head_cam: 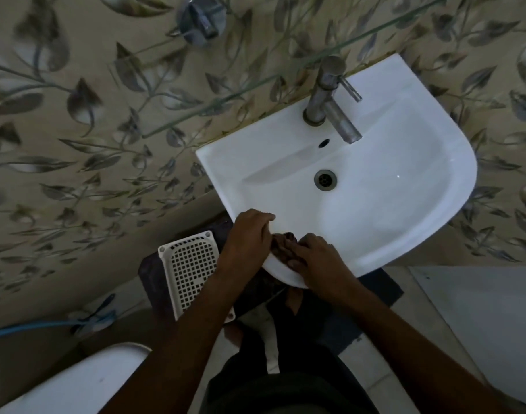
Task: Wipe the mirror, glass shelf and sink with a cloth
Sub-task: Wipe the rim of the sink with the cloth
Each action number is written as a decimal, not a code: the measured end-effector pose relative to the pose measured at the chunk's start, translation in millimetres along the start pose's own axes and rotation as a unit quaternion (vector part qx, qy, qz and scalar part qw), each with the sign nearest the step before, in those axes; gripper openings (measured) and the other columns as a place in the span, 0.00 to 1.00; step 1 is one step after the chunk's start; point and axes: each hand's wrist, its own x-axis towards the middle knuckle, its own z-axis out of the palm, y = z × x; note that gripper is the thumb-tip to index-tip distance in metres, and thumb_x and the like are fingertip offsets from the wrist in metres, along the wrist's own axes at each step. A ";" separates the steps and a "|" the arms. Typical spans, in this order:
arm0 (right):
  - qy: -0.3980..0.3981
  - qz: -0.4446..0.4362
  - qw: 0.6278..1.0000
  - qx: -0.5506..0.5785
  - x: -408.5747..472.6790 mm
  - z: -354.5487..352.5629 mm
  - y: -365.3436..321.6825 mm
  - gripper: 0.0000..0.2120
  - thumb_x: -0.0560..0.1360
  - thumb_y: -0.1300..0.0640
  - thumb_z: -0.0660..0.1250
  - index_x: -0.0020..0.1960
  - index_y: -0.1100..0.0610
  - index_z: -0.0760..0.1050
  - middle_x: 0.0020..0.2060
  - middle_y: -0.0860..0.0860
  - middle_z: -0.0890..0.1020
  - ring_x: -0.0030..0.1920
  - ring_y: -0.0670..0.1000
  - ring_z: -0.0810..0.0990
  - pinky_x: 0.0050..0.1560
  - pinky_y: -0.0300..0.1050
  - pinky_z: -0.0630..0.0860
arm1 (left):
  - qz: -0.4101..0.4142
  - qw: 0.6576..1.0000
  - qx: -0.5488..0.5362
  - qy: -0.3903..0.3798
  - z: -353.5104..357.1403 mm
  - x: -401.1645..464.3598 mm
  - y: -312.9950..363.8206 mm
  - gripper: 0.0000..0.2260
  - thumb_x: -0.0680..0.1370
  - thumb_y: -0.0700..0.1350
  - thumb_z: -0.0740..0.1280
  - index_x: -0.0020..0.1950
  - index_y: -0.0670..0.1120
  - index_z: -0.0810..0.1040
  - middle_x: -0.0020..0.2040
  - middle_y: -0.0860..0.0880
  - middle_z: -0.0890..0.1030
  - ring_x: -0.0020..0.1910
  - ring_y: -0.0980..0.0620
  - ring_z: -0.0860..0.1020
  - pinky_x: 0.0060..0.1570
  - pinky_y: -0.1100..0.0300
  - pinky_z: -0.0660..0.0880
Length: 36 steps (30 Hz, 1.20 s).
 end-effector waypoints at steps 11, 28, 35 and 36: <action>-0.002 0.052 0.997 -0.052 -17.0 -6.9 7.0 0.19 0.82 0.48 0.56 0.73 0.47 0.68 0.60 0.54 0.72 0.58 0.55 0.69 0.56 0.49 0.67 | -0.026 0.999 0.006 -0.033 -6.2 -4.5 -0.8 0.10 0.77 0.35 0.65 0.57 0.41 0.80 0.51 0.45 0.81 0.53 0.47 0.77 0.57 0.65 0.68; 0.181 0.106 0.965 -0.158 -59.3 3.9 56.8 0.25 0.70 0.55 0.72 0.67 0.56 0.76 0.52 0.61 0.78 0.50 0.62 0.76 0.46 0.54 0.75 | -0.030 0.999 0.012 -0.033 4.5 -25.4 24.1 0.13 0.77 0.38 0.64 0.61 0.45 0.77 0.56 0.50 0.75 0.59 0.53 0.72 0.63 0.64 0.68; 0.232 0.199 0.940 -0.153 -54.7 -1.2 69.8 0.21 0.74 0.54 0.71 0.66 0.56 0.76 0.58 0.61 0.78 0.56 0.62 0.74 0.52 0.56 0.74 | 0.043 0.993 0.038 -0.107 48.4 -25.0 53.3 0.14 0.76 0.39 0.65 0.61 0.43 0.78 0.55 0.47 0.76 0.56 0.50 0.73 0.59 0.59 0.71; 0.231 0.171 0.946 -0.146 -58.0 3.1 59.6 0.22 0.73 0.54 0.73 0.65 0.55 0.77 0.58 0.60 0.79 0.56 0.61 0.76 0.52 0.56 0.75 | 0.047 0.991 0.042 -0.118 52.8 -22.9 55.7 0.14 0.76 0.39 0.64 0.61 0.43 0.78 0.55 0.45 0.77 0.56 0.49 0.74 0.59 0.58 0.72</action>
